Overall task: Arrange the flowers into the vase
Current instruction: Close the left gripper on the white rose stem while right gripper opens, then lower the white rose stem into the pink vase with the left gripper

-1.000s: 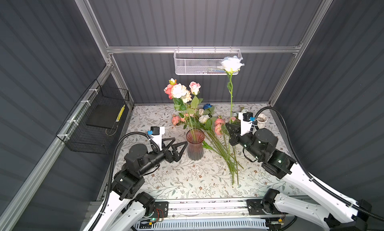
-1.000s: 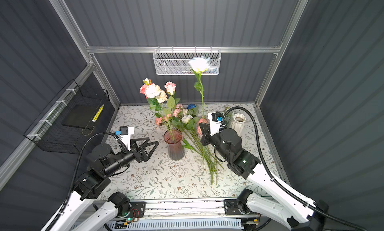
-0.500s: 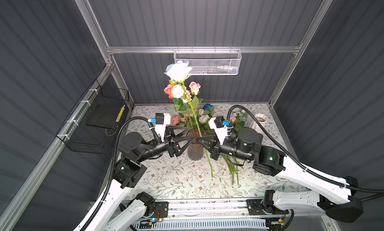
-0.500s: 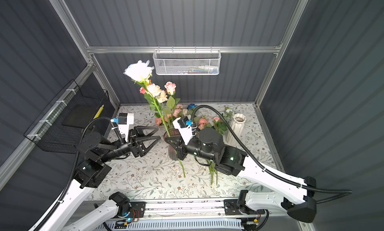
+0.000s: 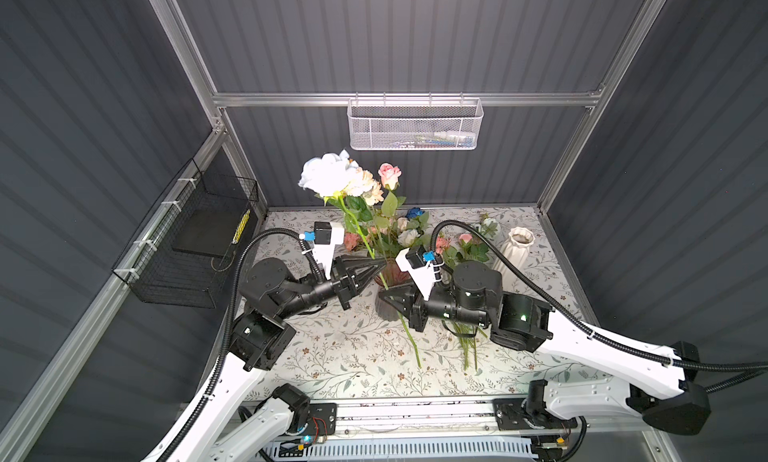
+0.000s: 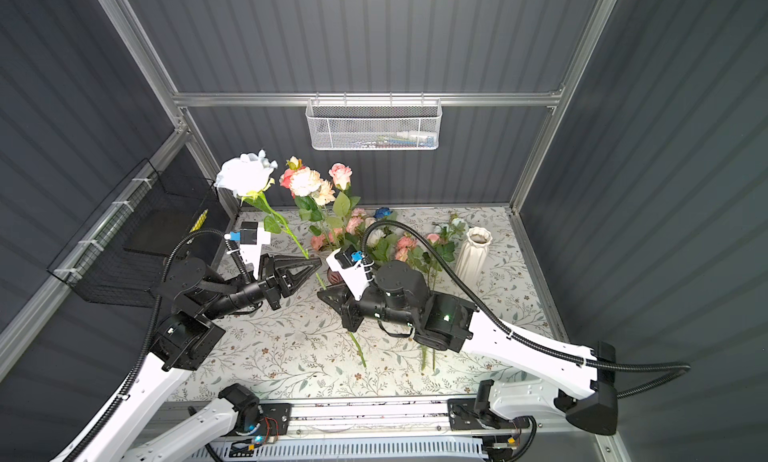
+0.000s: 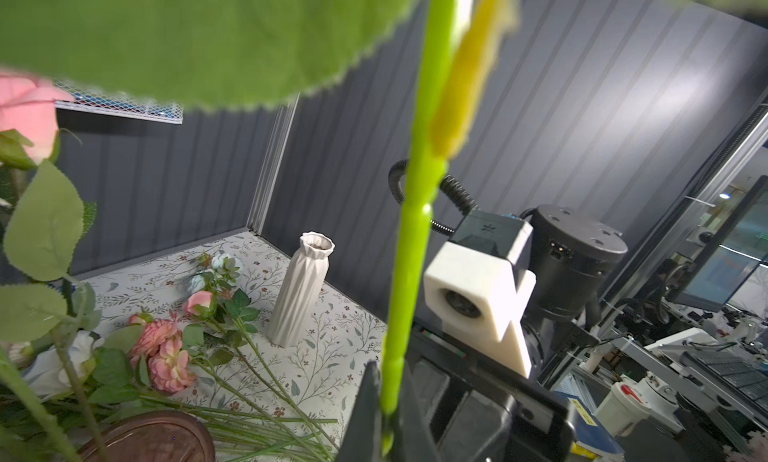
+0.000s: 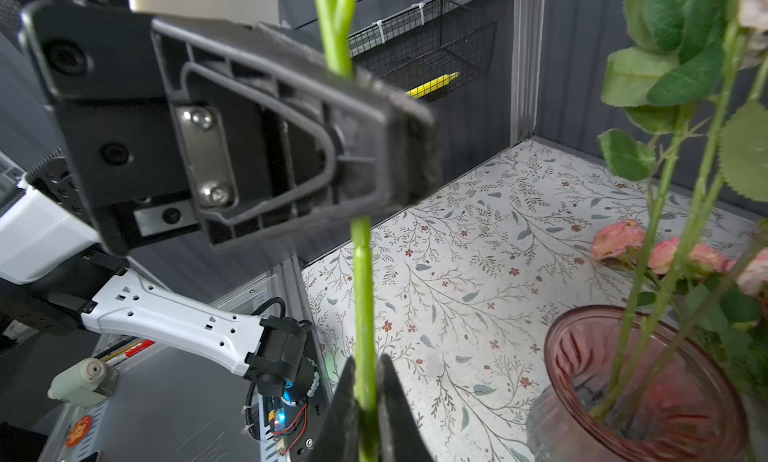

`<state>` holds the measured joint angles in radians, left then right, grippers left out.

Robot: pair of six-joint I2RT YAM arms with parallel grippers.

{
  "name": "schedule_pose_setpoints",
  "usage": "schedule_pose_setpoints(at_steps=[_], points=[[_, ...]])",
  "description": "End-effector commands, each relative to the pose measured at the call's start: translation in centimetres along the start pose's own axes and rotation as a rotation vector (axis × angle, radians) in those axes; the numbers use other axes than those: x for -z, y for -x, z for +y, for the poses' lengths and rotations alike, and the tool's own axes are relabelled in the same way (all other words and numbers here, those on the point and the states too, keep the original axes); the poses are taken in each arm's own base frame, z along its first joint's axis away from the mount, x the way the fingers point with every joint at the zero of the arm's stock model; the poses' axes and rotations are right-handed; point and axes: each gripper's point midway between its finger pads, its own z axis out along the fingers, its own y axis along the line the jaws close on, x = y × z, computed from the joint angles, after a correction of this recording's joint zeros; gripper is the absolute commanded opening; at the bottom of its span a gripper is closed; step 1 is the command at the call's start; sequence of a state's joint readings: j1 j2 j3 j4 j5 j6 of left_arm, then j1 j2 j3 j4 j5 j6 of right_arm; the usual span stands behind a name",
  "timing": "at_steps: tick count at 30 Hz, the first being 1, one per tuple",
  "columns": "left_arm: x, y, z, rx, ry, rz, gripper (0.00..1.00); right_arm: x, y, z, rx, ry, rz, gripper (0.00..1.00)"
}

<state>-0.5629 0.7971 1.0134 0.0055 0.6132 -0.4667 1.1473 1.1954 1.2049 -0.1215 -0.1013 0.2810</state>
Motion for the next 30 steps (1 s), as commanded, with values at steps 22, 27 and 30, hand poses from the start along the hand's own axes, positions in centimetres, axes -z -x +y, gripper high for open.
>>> schedule_pose_setpoints(at_steps=[22,27,30], points=[[-2.5,11.3,3.9,-0.464,0.323,-0.156,0.0,13.6,4.1,-4.5,0.087,-0.345,-0.271,0.7],[-4.3,8.8,8.3,-0.433,0.407,-0.109,0.0,13.6,3.8,-4.8,0.09,-0.362,-0.267,0.71],[-5.1,6.2,10.6,-0.376,0.431,-0.073,0.0,13.7,3.6,-5.2,0.093,-0.379,-0.265,0.71]])
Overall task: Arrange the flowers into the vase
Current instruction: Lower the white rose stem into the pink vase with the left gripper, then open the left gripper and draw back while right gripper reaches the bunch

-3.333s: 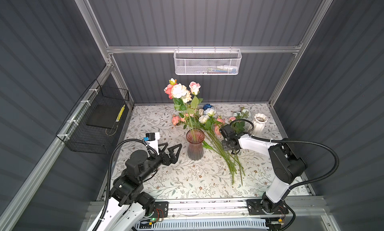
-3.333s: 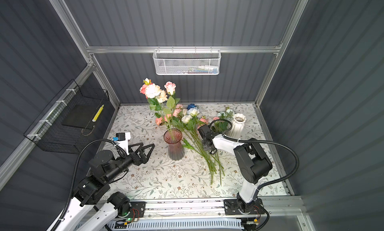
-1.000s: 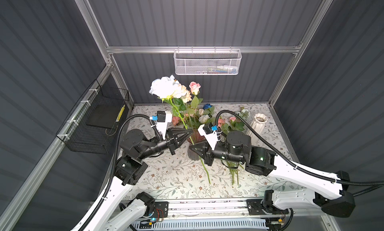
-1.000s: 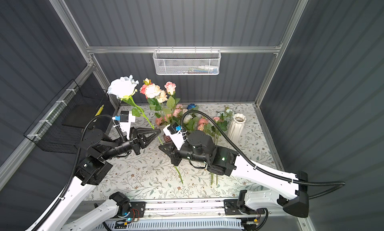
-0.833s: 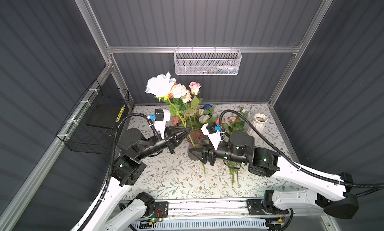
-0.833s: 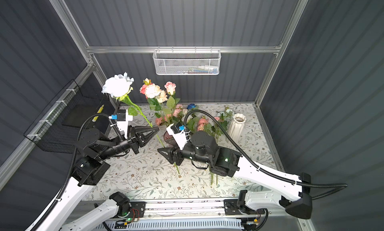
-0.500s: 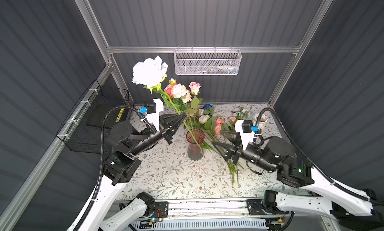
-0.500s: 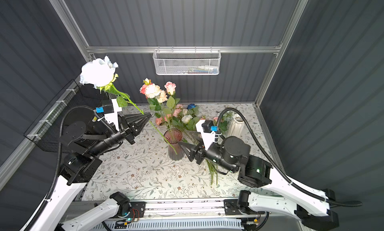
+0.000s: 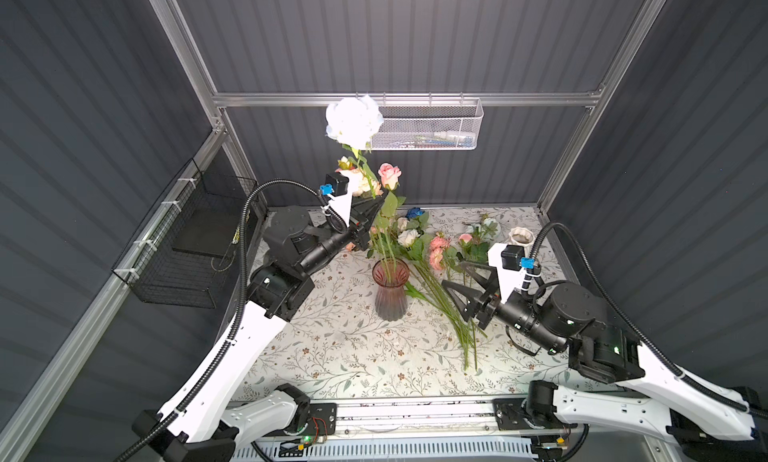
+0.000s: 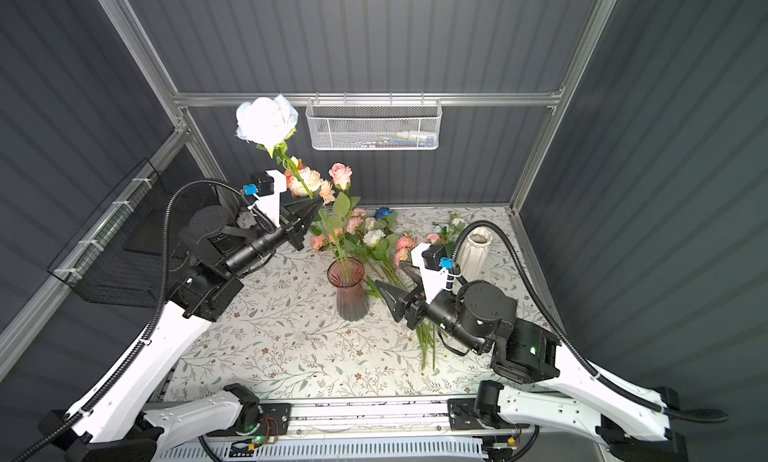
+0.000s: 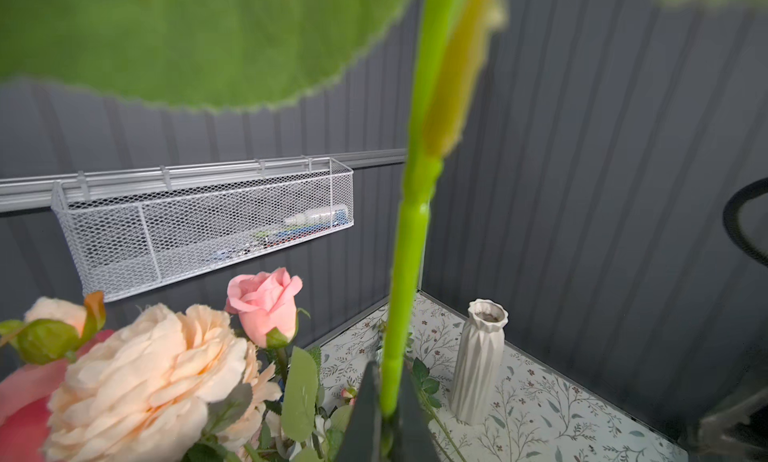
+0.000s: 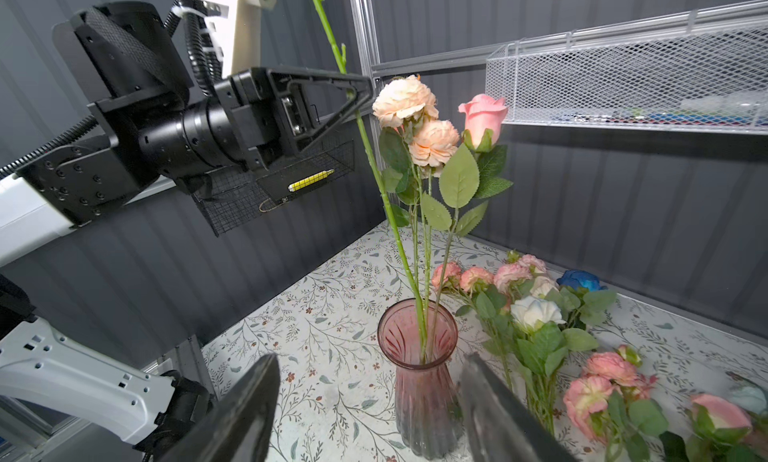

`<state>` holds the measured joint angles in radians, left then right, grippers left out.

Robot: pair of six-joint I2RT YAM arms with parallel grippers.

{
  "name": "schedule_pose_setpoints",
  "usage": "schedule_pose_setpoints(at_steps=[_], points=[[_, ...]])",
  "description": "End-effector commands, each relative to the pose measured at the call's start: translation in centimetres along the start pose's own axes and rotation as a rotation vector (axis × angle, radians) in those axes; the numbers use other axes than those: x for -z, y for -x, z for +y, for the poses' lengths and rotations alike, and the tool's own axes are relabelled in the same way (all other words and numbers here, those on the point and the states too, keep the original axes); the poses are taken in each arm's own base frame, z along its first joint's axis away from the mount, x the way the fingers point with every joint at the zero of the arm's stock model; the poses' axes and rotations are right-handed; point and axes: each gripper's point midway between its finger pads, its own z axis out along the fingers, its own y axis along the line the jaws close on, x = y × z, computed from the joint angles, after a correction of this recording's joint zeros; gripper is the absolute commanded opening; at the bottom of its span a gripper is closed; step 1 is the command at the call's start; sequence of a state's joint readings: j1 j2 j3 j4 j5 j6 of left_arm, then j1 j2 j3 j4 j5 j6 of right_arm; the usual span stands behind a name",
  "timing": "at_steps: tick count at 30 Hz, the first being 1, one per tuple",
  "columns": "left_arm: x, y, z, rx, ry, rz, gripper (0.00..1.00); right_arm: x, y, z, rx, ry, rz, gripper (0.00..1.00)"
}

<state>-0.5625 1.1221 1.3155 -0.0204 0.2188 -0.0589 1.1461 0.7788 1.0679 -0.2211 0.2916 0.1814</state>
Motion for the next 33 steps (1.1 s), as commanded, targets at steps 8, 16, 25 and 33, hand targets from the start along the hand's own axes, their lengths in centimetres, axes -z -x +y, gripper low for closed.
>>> schedule_pose_setpoints(at_steps=[8,16,25,33], points=[[-2.3,-9.9,1.8,0.162,0.063,0.143,0.0,-0.3,-1.2,-1.3,0.028,-0.065,0.021,0.72],[-0.8,-9.2,1.8,0.225,0.091,0.131,0.76,-1.1,-2.4,-2.1,0.023,-0.098,0.049,0.8],[2.9,-0.5,0.1,0.243,0.048,-0.054,1.0,-1.9,-5.2,-4.4,-0.031,-0.153,0.116,0.83],[7.2,-1.2,-0.2,0.313,0.089,-0.069,1.0,-3.9,-14.5,-11.1,-0.235,-0.286,0.346,0.75]])
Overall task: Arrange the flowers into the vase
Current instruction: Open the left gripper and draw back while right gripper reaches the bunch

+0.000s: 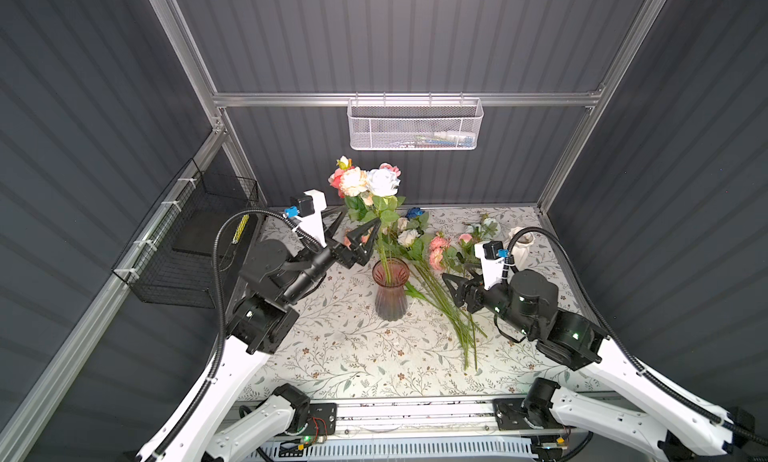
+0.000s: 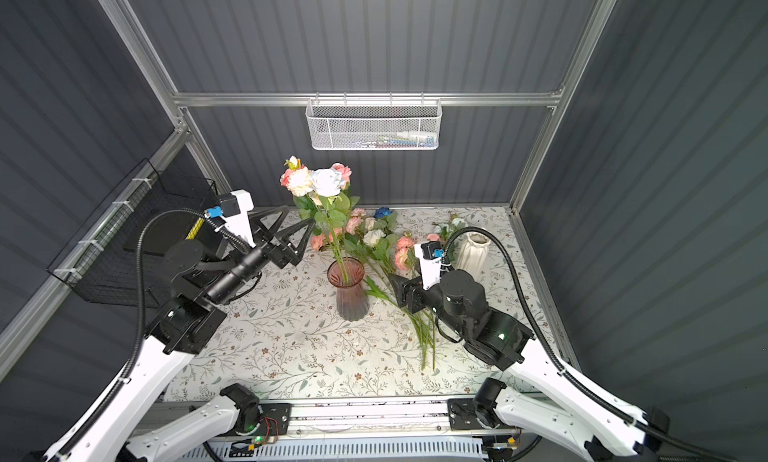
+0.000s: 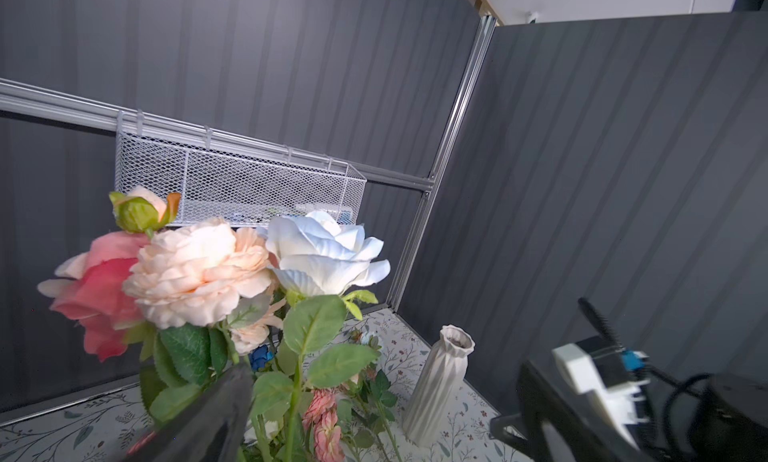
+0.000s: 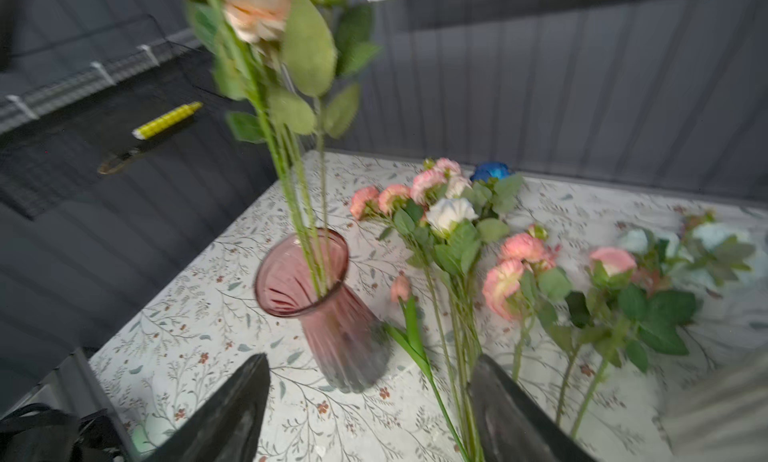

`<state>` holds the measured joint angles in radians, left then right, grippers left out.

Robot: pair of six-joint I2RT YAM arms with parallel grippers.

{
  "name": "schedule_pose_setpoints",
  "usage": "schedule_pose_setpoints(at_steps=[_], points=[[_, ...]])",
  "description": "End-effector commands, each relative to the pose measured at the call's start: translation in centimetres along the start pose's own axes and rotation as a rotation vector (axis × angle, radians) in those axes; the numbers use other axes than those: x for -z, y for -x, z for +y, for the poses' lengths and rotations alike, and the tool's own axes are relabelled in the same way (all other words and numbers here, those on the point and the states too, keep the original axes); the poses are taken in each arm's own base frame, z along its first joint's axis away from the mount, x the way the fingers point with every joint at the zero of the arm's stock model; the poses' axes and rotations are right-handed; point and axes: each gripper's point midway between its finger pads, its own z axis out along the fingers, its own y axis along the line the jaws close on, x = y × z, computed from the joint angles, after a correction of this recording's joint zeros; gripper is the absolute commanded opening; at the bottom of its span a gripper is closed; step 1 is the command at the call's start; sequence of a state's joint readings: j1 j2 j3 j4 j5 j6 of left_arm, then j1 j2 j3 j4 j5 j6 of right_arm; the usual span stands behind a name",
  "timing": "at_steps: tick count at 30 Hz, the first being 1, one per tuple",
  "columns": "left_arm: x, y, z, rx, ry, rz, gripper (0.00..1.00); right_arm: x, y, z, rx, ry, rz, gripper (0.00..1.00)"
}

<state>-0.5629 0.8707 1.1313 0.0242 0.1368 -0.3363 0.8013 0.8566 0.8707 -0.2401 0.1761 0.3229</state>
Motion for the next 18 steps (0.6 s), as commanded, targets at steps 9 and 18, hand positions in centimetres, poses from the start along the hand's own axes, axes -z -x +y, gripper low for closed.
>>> schedule_pose_setpoints(at_steps=[9,18], points=[[5.6,-8.9,3.4,0.165,0.146,0.149,1.0,-8.8,-11.1,-8.1,-0.188,-0.215,0.396,0.6],[8.1,-12.4,4.3,0.21,0.196,0.222,1.0,-13.4,-15.9,-13.3,-0.237,-0.377,0.557,0.46]])
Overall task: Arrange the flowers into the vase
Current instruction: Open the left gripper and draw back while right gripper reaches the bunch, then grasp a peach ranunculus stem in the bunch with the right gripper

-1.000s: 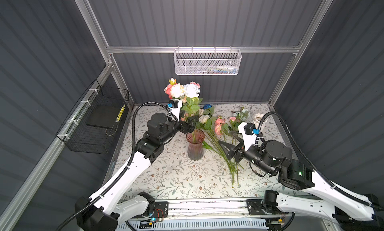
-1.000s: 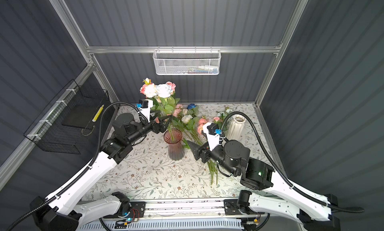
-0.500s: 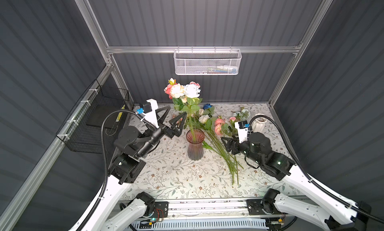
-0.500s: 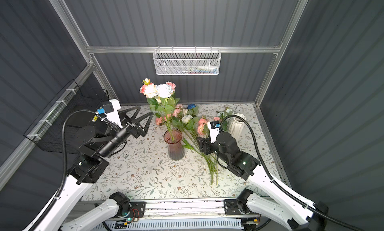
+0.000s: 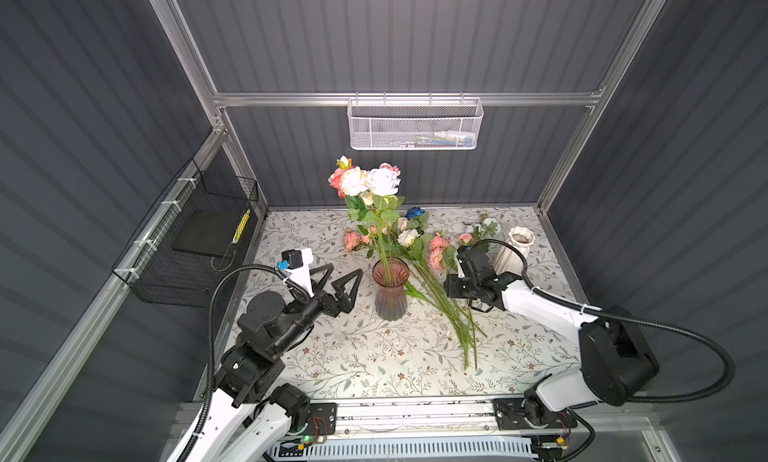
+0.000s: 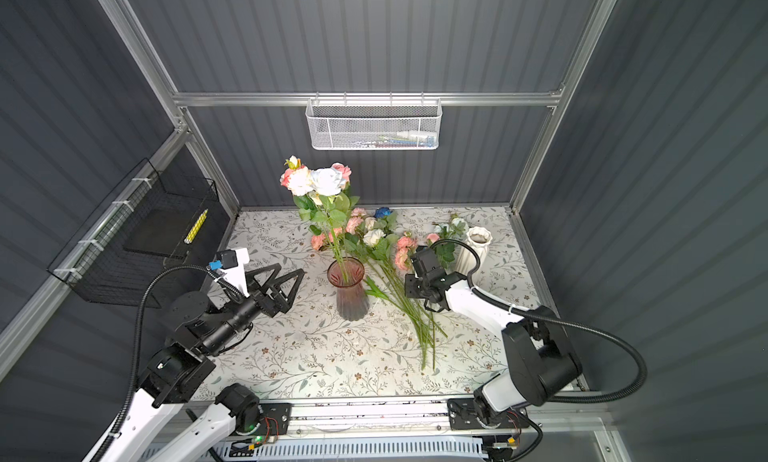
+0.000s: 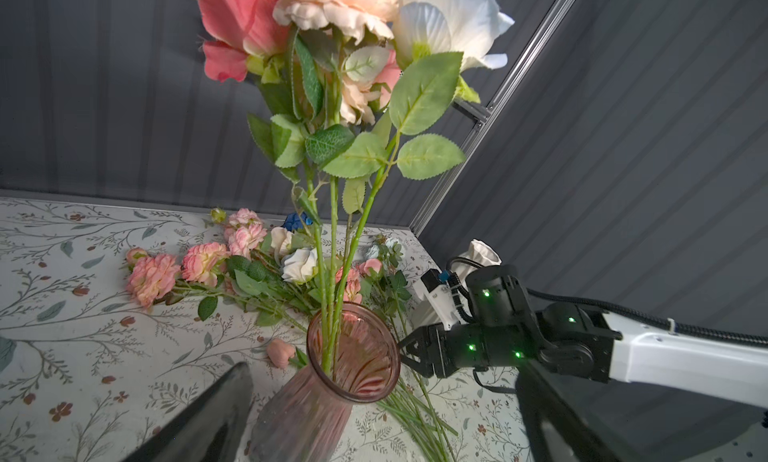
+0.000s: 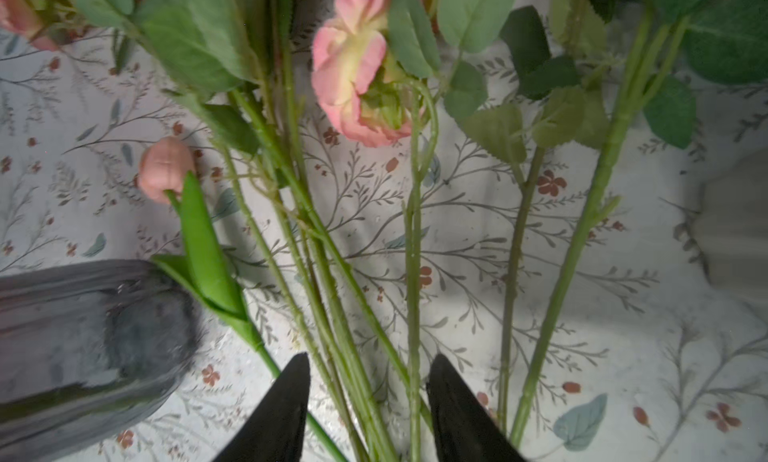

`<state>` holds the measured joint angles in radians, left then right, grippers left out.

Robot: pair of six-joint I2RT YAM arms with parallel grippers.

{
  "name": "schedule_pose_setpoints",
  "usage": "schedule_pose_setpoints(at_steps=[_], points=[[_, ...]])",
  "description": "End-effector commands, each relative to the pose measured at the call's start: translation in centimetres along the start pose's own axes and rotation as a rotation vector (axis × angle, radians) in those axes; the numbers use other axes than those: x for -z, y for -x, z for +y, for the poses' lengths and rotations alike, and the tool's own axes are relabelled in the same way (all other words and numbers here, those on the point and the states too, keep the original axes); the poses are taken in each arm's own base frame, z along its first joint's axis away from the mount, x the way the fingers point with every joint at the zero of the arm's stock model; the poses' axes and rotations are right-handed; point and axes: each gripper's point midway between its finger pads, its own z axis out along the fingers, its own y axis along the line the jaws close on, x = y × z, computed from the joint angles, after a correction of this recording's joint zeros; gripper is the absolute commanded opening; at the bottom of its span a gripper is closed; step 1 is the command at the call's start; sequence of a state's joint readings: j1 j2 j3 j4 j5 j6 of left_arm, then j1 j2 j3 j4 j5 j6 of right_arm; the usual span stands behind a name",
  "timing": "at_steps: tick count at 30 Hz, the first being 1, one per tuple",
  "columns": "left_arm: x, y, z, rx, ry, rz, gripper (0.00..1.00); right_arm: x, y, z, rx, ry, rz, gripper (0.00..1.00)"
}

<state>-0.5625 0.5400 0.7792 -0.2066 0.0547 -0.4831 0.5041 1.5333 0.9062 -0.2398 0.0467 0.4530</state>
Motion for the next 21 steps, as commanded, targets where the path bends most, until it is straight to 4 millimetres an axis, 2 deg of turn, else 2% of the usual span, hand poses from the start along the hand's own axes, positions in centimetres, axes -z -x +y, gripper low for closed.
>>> schedule_pose_setpoints(at_steps=[1,7,13,17,21], points=[[0.4,-1.4,0.8,0.028,0.028,0.031,1.0,-1.2,1.1,-0.2,-0.01,-0.038,0.002,0.45],[0.7,-2.0,1.3,0.029,0.047,0.048,1.0,-3.4,0.9,-1.7,-0.008,-0.126,0.037,0.36],[1.0,-2.2,1.4,0.025,0.05,0.047,1.0,-4.9,0.6,-2.2,0.01,-0.163,0.064,0.25],[1.1,-2.2,1.5,0.02,0.055,0.05,1.0,-5.0,1.0,-1.9,0.024,-0.154,0.049,0.13],[1.2,-2.1,1.4,0.02,0.054,0.047,1.0,-3.9,2.1,-1.7,0.041,-0.142,-0.012,0.05]])
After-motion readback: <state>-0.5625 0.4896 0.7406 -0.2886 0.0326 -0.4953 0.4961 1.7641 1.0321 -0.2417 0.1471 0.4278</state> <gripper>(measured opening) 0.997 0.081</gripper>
